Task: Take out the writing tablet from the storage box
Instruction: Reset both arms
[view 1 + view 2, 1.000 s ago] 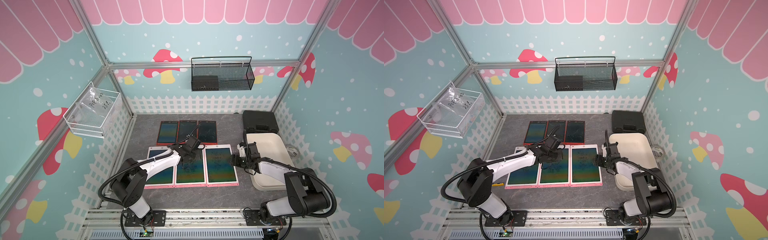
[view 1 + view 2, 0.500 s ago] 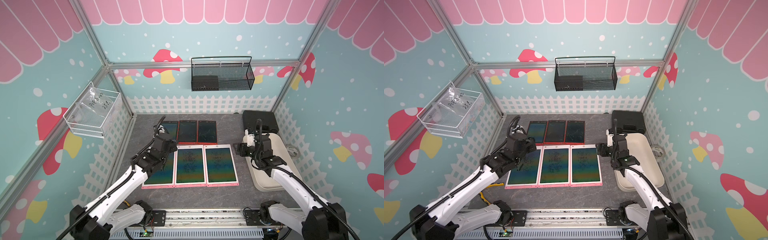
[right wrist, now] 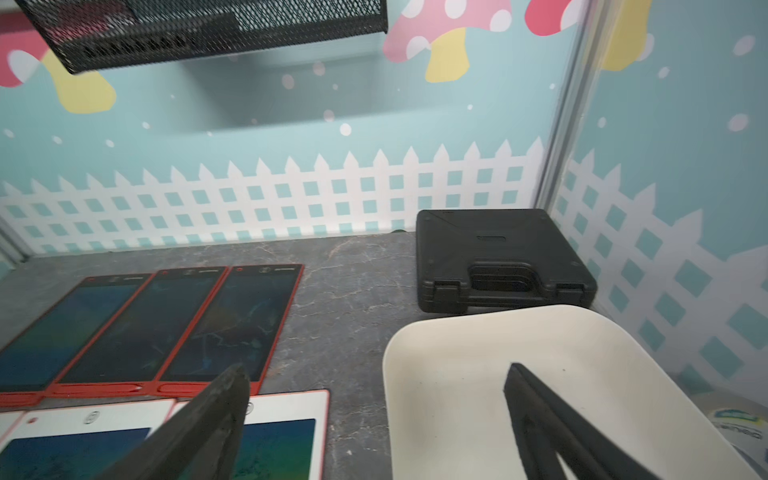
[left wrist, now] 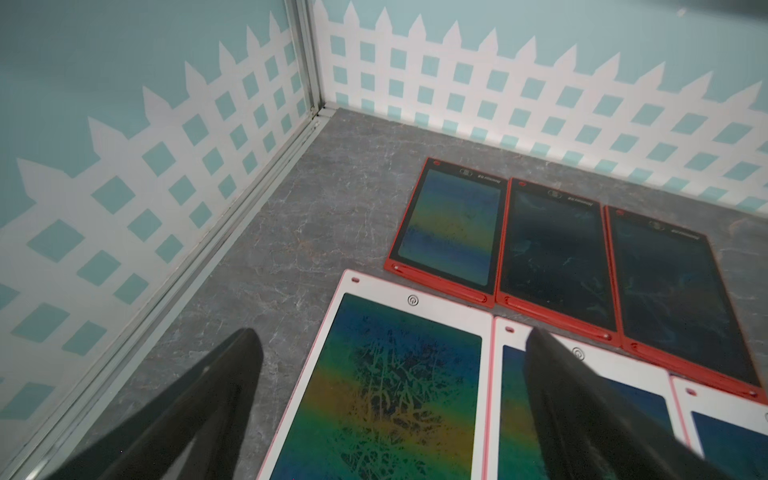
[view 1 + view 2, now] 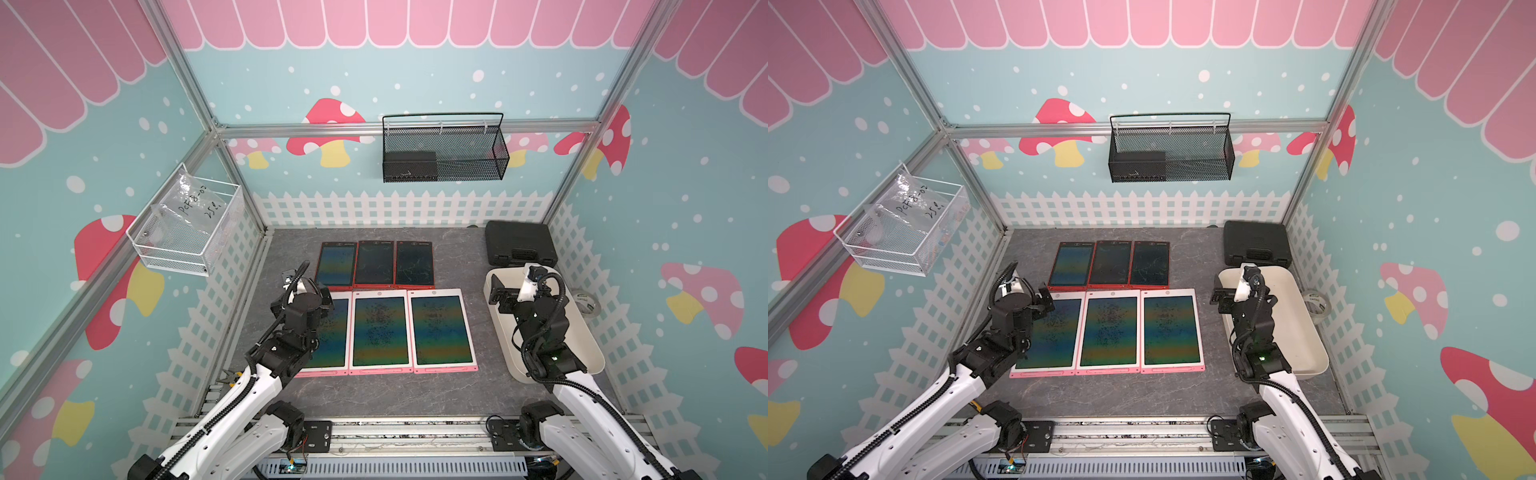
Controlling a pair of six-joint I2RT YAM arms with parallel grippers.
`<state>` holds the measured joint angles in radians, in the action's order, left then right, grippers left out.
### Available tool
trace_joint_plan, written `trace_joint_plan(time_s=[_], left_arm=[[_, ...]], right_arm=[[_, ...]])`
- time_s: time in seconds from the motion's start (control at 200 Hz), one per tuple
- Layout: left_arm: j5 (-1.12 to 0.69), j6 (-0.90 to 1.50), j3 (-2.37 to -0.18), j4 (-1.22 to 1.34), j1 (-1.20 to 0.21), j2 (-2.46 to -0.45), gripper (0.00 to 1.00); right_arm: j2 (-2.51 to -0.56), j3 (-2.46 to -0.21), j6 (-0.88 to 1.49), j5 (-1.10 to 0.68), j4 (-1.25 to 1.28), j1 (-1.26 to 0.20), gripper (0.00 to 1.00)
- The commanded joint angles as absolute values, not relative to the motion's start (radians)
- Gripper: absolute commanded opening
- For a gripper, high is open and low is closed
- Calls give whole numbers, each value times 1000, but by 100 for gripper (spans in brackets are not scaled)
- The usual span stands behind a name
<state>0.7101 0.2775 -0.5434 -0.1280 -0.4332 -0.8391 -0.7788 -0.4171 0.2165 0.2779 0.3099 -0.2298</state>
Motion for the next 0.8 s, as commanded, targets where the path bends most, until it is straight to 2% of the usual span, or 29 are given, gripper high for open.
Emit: trace_joint_plan(time_s=[0.0,0.11,0.21,0.275,0.33,0.465,0.575,0.701,0.796], left_arm=[[748,94,-467,94,-428,-807,99],[730,-13,-388,222,-424,-791,99],[680,-92,-310,378,-415,-823,99],[663,-79,-253,501,-356,-858,99],[570,-80,-221,555,-311,-887,99],[372,-11,-195,773,-181,-1079,99],[341,-65,-210,917,-170,-1251,99],[326,-62,-198,1063,-156,-1327,99],[208,-51,-204,1127,-131,-1400,99]], right_arm=[[-787,-399,89,415,411,-233,98],[-812,-344,48,414,473,-233,98],[-835,-216,-22,438,720,-232,98],[-858,-149,-20,471,846,-232,98],[-877,-123,-25,437,897,-230,98],[-942,-108,-48,424,971,-230,98],[-1028,-45,-27,439,1131,-227,99],[-1142,-33,-66,440,1240,-224,99],[-1210,-17,-101,422,1347,-224,99]])
